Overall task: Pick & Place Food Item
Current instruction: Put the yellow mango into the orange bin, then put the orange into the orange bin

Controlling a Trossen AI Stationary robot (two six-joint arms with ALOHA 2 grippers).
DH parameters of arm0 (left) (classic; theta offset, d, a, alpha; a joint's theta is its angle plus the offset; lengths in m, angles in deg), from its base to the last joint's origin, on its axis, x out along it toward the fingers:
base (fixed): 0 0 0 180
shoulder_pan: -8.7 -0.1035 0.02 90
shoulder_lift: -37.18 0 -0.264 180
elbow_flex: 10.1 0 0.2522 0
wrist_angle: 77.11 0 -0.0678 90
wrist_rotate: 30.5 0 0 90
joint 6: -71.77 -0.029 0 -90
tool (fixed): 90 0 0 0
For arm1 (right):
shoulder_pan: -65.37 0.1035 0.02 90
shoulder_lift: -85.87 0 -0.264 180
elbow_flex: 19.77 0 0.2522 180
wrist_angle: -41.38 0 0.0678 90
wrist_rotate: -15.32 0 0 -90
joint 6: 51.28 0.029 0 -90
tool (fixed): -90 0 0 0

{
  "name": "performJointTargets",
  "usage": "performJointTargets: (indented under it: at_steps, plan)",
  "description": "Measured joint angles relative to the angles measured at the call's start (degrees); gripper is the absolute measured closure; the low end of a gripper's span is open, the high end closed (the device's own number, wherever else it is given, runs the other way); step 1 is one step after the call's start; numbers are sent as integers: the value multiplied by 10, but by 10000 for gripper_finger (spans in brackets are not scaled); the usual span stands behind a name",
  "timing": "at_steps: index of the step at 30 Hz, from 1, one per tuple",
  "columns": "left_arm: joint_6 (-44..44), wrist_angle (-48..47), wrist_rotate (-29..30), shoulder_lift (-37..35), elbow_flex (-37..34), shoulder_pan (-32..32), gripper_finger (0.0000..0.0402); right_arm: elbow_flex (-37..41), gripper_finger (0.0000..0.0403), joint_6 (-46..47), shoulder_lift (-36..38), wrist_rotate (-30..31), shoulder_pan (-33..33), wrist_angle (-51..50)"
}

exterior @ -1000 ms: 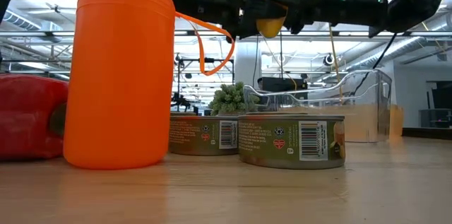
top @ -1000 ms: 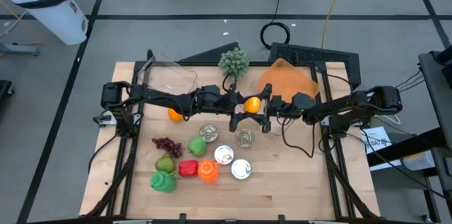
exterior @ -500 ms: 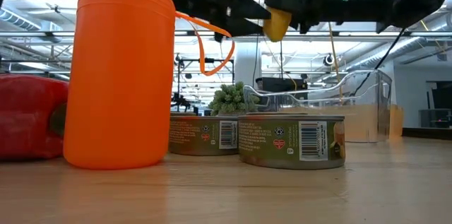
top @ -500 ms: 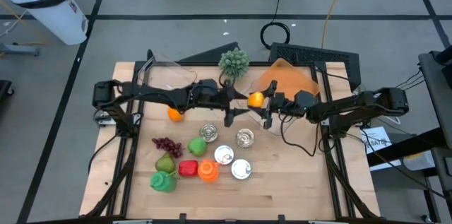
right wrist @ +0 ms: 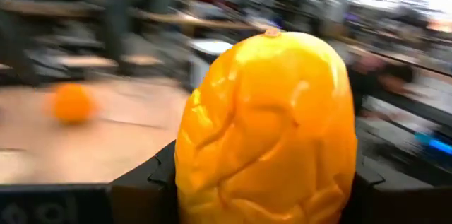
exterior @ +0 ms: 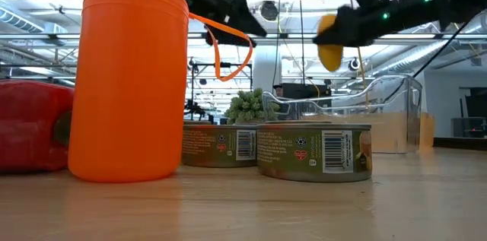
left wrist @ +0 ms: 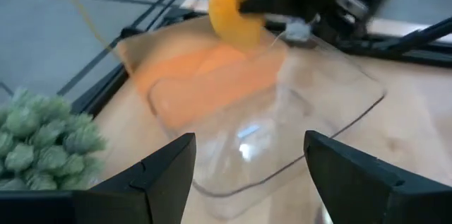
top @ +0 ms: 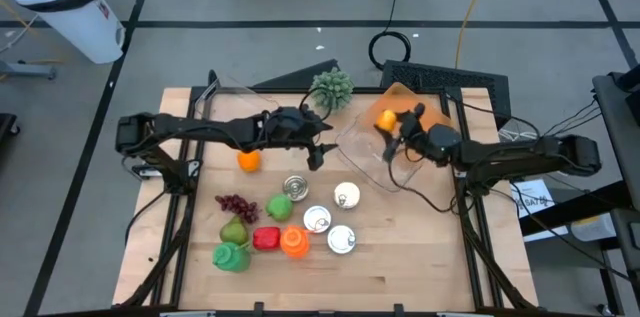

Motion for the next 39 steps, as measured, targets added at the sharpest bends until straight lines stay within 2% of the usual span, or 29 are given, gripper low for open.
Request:
performJointTargets:
  at_steps: [3, 7, 12, 18, 26, 29, 36, 39]
  plan:
    - [0, 3, 1, 1, 0, -2, 124, 0, 199, 11, 15, 20, -44, -56]
    - [2, 6, 1, 0, 0, -1, 124, 0, 199, 51, 5, -10, -130, -123]
    - [5, 6, 1, 0, 0, -1, 123, 0, 199, 96, -42, -79, -228, -144]
    - [12, 6, 1, 0, 0, 0, 123, 0, 190, 104, -112, -76, -301, -146]
    - [12, 3, 1, 0, 0, 0, 123, 0, 126, 121, -159, -79, -326, -140]
    - [12, 3, 1, 0, 0, 0, 123, 0, 109, 119, -153, -108, -326, -143]
    - [12, 2, 1, 0, 0, 0, 123, 0, 99, 102, -117, -111, -325, -149]
    - [16, -1, 10, 0, 0, 0, 123, 0, 100, 102, -88, -137, -324, -160]
